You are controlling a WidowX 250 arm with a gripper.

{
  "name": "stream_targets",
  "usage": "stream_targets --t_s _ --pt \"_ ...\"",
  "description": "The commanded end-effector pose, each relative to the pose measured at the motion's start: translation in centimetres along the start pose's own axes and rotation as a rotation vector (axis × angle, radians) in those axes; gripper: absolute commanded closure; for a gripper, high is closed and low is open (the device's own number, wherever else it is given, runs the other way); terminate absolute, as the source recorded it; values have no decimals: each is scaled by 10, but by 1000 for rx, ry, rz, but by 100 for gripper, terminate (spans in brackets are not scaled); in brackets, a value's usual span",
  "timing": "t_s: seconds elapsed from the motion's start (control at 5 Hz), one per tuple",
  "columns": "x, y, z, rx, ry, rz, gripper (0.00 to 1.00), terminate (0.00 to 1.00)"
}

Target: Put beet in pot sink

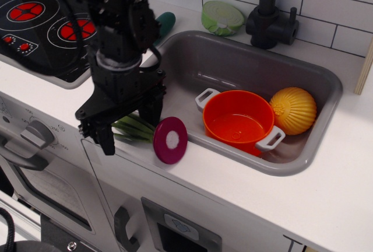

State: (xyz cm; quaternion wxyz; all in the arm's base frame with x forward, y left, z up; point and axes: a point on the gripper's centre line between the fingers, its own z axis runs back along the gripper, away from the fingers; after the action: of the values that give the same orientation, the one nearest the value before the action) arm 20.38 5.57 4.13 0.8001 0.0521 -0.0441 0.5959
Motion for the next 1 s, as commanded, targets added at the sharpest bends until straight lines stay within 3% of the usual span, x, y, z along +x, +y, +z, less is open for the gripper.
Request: stream_targets --t_s 0.0,0.2,0.4,0.6,0.8 --pt "-5 -12 4 -73 -34 26 100 0" --pt "-5 -14 4 -78 -29 24 100 0" --pt "-2 -20 18 -93 -12 33 100 0" --pt "4 -36 41 -202 -42 30 100 0" --pt "12 -66 53 -266 -119 31 100 0"
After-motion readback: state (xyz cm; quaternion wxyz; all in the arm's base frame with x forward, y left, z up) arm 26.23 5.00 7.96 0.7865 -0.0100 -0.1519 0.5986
